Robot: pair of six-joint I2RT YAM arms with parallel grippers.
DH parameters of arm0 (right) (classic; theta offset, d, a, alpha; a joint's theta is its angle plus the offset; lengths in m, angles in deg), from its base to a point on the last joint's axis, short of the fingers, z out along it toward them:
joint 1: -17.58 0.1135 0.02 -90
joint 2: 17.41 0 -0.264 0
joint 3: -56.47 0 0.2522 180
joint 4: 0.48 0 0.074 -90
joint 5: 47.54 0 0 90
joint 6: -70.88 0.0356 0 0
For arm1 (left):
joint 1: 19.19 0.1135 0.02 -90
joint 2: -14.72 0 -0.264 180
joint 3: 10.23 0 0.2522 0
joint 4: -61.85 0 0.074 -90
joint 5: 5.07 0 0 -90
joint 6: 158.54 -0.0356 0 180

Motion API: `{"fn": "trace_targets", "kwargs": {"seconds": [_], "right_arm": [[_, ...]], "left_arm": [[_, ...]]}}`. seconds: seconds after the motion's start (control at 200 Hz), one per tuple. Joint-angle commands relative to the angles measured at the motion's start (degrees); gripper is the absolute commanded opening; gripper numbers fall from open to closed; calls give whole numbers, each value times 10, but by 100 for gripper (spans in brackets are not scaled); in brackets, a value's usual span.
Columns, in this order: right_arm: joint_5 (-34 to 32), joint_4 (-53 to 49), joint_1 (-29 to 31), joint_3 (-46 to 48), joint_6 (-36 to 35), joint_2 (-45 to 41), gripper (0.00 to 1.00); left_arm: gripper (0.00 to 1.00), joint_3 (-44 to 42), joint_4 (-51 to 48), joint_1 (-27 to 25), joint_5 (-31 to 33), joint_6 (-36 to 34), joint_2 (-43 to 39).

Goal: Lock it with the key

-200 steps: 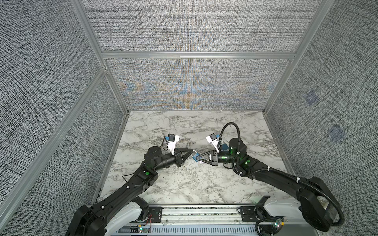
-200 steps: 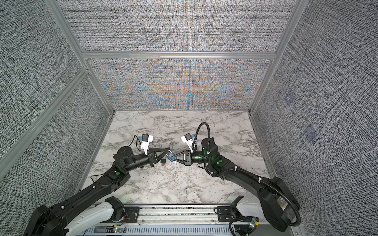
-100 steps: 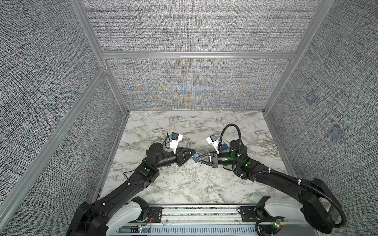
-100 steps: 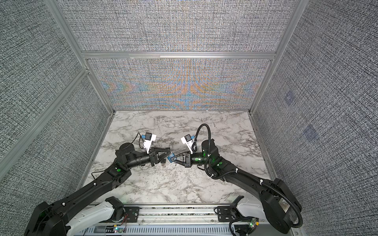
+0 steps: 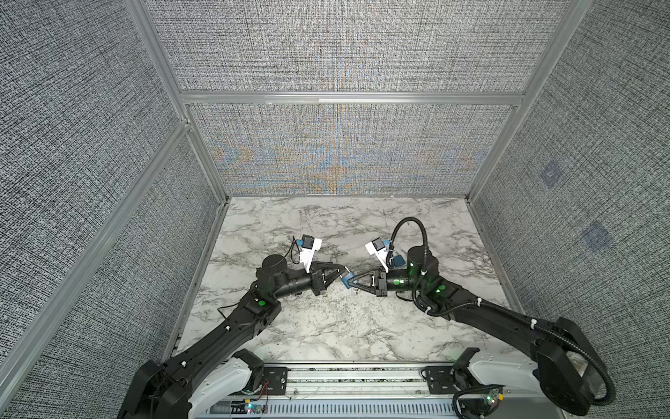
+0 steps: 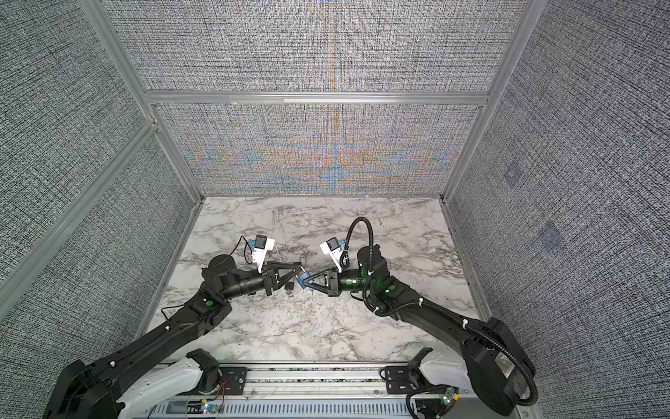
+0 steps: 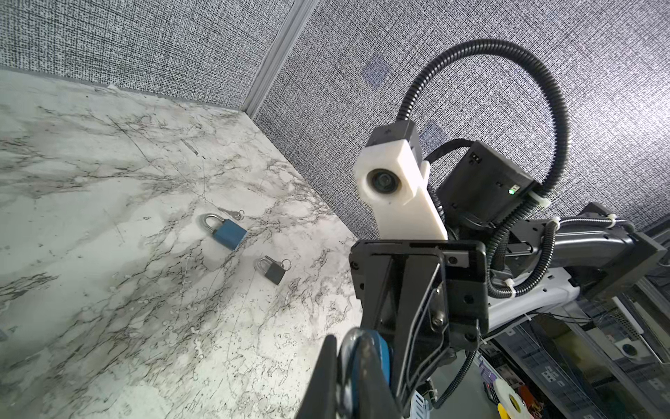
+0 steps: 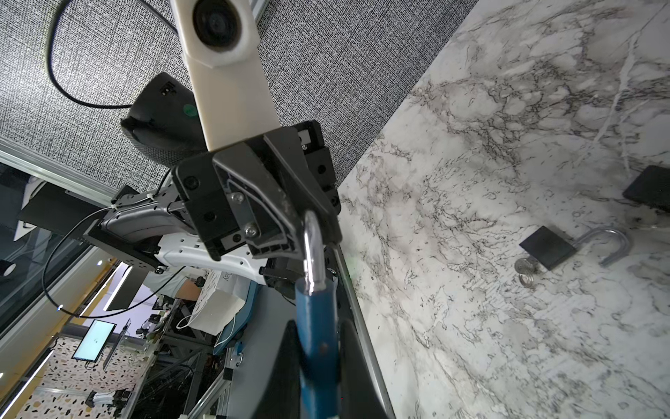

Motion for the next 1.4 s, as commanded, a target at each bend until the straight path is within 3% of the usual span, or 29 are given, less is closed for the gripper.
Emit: {"fn": "trace_targets", "kwargs": {"seconds": [0.0,0.21,0.305,0.46,0.53,0.635,0.805,1.396], "right_arm": [[-27,25,2,-13,9,2,0],[-27,25,5,-16,9,3,0],[-28,25,6,-16,9,3,0],[-36,26,4,-12,9,2,0],[-46,37,-1,2,14,-3,32],[-46,95,-20,39,48,-14,48],[-44,156,-32,88,81,-29,48],[-19,211,-31,62,98,31,47]], "left_arm": [[11,-3,3,-3,-43,-6,6],[10,-3,8,-2,-47,-3,11],[0,-2,8,-2,-45,-4,12],[0,-4,-8,-2,-19,-2,10],[0,-8,-16,-2,19,4,2],[0,-16,-18,-1,78,22,-13],[0,-7,-33,1,124,50,-32],[0,13,-15,1,107,87,-25]]}}
